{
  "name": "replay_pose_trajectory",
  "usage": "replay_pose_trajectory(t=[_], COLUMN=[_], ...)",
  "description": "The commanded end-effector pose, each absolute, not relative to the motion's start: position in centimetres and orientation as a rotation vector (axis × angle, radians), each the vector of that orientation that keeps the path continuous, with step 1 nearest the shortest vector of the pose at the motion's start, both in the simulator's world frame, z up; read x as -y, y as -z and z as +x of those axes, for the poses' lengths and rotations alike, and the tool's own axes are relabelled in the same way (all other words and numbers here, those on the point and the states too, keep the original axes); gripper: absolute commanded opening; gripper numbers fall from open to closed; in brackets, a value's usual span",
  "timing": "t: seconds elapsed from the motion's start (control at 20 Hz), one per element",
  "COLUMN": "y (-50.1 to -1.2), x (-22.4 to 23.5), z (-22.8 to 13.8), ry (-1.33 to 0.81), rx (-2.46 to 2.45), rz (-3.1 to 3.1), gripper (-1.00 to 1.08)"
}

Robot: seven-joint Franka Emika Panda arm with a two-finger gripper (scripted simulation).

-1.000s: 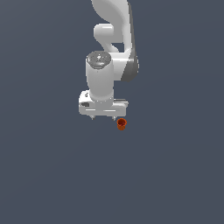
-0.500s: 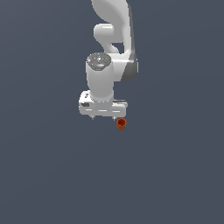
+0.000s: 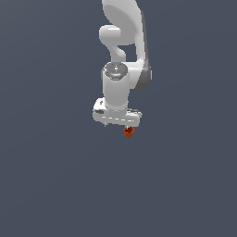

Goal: Pick up the object and move it to a goal position.

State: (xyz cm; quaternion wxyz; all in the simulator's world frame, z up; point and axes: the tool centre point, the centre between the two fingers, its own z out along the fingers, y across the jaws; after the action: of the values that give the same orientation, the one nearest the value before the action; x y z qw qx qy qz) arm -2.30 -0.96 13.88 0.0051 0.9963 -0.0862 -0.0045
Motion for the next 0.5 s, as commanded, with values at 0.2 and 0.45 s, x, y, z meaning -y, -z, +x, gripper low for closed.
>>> replay_pose_trajectory(t=[0.2, 0.45], y=[-11.5, -10.1], x=[-2.1, -3.9], z=[-3.6, -4.5], ry=[0.007, 0.003], rx=[0.446, 0.556], rz=[3.104, 3.090], gripper=[1.00, 1.00])
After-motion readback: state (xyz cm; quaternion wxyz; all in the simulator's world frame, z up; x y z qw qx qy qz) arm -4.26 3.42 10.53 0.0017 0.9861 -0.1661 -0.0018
